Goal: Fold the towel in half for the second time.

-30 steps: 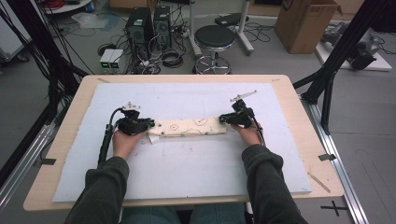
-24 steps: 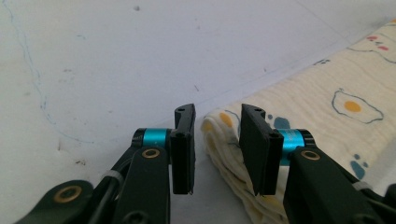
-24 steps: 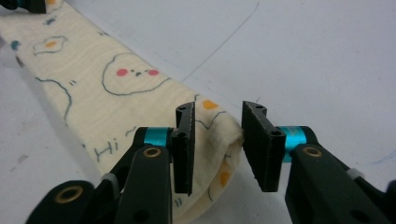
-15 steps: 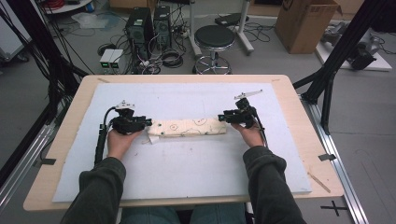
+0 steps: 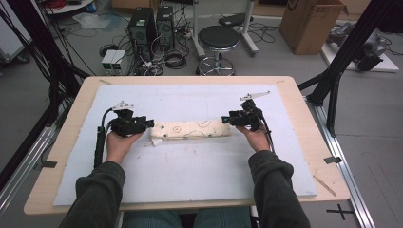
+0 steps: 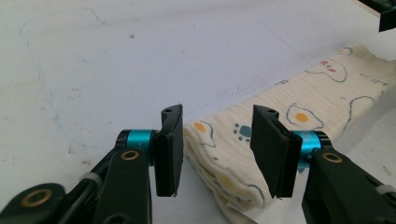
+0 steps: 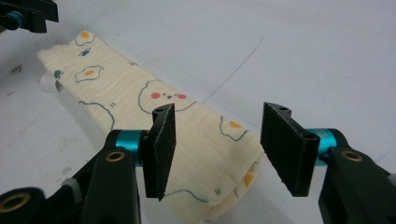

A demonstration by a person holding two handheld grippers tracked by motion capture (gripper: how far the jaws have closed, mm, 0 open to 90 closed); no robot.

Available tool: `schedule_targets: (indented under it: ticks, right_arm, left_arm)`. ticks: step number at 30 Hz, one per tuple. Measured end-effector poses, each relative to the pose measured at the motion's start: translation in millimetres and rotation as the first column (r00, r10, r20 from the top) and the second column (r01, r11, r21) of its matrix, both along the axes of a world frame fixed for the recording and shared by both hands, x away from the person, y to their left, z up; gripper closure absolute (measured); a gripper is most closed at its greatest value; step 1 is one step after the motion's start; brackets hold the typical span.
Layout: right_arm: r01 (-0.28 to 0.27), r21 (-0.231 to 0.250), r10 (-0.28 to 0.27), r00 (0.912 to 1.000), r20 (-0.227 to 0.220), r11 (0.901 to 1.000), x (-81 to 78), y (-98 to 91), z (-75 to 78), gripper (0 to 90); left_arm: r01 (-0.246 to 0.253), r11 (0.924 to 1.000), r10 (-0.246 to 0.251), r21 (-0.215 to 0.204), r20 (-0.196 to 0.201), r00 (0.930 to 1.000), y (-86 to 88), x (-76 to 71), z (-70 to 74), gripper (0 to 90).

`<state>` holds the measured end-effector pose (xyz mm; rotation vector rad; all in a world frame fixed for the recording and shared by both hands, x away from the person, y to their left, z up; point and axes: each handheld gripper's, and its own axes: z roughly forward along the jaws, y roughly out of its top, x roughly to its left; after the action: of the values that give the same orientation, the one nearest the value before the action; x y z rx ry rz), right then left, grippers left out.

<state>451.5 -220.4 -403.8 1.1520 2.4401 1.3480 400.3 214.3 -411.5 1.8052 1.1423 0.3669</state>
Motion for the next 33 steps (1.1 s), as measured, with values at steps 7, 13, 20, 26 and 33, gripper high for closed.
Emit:
schedule_targets:
  ticks: [7, 13, 20, 26, 33]
  right_arm:
    - [0.004, 0.022, -0.004, 1.0, 0.003, 0.9998, -4.0, 0.5, 4.9, 37.2]
    - [-0.005, 0.039, 0.004, 1.0, 0.008, 0.9992, -7.2, 0.6, 8.5, 31.7]
    - [0.002, 0.038, -0.002, 1.0, 0.006, 0.9993, -10.2, 1.3, 10.5, 24.5]
    - [-0.001, 0.036, 0.0, 0.9999, 0.015, 0.9993, -13.5, 0.5, 13.8, 21.7]
    - [-0.005, 0.035, 0.004, 0.9998, 0.018, 0.9994, -16.8, 3.2, 15.5, 19.2]
  left_arm:
    - [0.026, 0.9996, -0.025, -0.008, 0.021, 0.9994, -2.0, -5.3, 5.6, 52.5]
    - [0.045, 0.999, -0.045, -0.007, 0.024, 0.9987, -4.5, -7.9, 7.8, 48.6]
    - [0.069, 0.9976, -0.069, -0.007, 0.035, 0.997, -5.9, -12.4, 12.1, 41.4]
    - [0.082, 0.9966, -0.082, -0.007, 0.038, 0.996, -6.9, -14.6, 13.9, 37.8]
    - [0.098, 0.9951, -0.098, 0.017, 0.036, 0.9945, -8.2, -16.9, 15.3, 35.7]
